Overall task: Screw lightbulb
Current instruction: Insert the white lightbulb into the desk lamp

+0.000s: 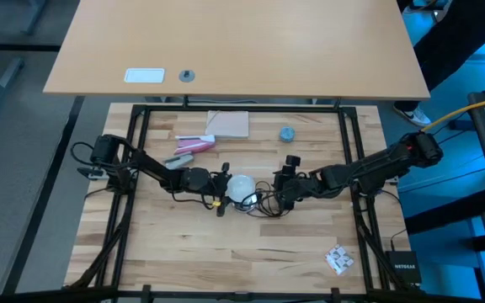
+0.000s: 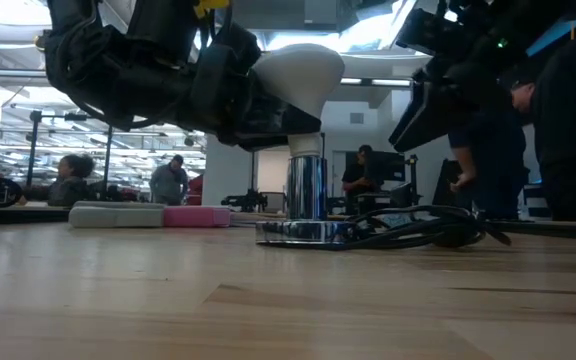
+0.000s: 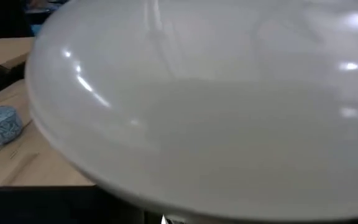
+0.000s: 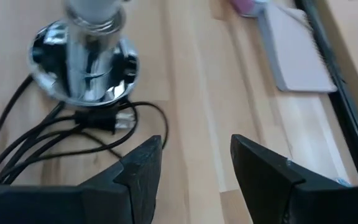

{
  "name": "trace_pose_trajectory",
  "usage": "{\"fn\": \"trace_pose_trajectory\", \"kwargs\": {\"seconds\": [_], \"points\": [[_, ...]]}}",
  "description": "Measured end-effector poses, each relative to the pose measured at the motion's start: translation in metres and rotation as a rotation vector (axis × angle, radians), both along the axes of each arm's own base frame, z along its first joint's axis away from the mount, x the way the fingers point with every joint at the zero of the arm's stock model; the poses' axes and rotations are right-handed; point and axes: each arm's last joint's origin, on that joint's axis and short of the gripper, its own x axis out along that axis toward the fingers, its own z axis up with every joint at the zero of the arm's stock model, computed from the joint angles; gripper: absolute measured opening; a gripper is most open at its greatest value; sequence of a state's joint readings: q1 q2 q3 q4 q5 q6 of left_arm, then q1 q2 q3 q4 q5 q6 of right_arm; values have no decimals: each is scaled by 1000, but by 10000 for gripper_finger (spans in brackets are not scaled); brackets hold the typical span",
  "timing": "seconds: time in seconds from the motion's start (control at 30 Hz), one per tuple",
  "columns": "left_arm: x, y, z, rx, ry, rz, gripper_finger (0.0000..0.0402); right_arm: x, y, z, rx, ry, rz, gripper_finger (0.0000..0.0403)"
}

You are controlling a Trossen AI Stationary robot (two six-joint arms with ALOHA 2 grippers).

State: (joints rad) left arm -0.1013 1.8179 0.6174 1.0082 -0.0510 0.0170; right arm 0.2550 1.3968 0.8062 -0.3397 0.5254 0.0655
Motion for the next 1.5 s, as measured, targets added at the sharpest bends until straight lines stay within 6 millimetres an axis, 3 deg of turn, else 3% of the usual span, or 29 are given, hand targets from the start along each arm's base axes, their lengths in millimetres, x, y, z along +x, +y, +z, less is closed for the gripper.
{"fn": "trace_pose_trajectory", "kwargs": {"seconds": [0.37, 0.77, 1.03, 1.13, 1.37, 1.5], "points": [[0, 12, -3, -44, 37, -116, 161, 0, 5, -2, 34, 82, 233, 198], [-1, 34, -5, -70, 59, -259, 161, 0, 6, -2, 32, 93, 275, 198], [-2, 44, -6, -73, 60, -248, 161, 18, 13, 8, 115, -113, 338, 198], [-2, 44, -6, -71, 59, -245, 160, 28, 16, -1, 152, -144, 320, 198], [-2, 44, -5, -65, 46, -238, 163, 42, 22, -49, 301, -55, 145, 198], [-2, 44, -5, -65, 47, -237, 163, 46, 32, -66, 333, -71, 69, 198]]}}
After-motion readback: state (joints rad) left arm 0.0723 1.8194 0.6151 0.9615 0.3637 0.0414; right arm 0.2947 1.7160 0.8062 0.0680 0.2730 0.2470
